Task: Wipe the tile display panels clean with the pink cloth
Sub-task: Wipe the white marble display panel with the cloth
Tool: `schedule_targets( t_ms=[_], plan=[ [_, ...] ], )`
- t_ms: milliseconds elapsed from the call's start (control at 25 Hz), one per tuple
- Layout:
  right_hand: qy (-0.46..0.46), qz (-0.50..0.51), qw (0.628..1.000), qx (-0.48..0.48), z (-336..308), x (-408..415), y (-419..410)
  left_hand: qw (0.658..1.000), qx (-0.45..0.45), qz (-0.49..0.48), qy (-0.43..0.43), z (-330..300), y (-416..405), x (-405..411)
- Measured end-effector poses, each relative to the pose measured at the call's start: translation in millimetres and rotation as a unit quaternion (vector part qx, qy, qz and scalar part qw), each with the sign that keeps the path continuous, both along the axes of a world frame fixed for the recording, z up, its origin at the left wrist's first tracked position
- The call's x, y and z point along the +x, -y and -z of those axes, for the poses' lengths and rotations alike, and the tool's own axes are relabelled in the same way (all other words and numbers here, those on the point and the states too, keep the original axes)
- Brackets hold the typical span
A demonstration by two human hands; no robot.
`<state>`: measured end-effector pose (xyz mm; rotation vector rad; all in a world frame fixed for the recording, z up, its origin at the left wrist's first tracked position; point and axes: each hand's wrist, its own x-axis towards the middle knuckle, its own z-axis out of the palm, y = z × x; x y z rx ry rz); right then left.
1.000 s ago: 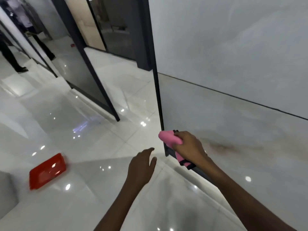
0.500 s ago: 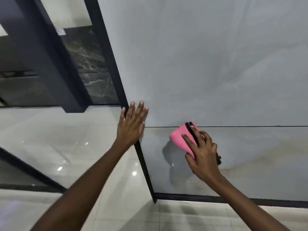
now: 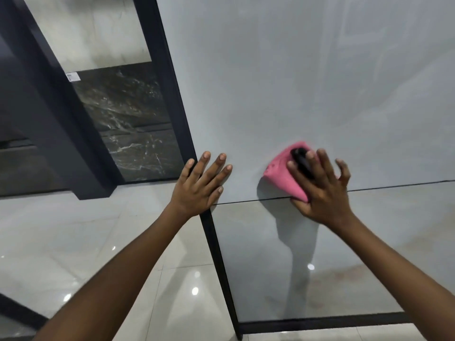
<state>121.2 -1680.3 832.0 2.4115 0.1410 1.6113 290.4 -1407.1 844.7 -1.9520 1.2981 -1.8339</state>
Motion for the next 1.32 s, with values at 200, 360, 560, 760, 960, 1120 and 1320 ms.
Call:
schedule_targets(
  t_ms=[200,360,560,760,960,1120,1320],
  plan=[
    [0.154,-0.075,0.973,0.152,34,21,-1,1.000,-0.016,0.019,0.011,0,0,0],
    [0.083,-0.130,0.988,0.022,151,73,-119,0.999,-0.006,0.019,0.040,-7,-3,4],
    [0.037,-0.132,0.978,-0.157,165,73,-94,0.994,-0.085,0.065,0.026,31,10,-9],
    [0.244,-0.026,0.943,0.224,74,20,24,0.993,-0.105,0.025,0.054,68,26,5],
    [0.129,-0.106,0.986,0.013,220,75,-93,0.990,-0.118,0.036,0.071,73,27,-2],
    [-0.015,-0.103,0.966,-0.236,283,64,-108,0.993,-0.099,0.061,0.021,135,34,-12],
    [0.186,-0.012,0.970,0.156,163,6,30,0.995,-0.092,0.036,0.034,141,30,2]
  ],
)
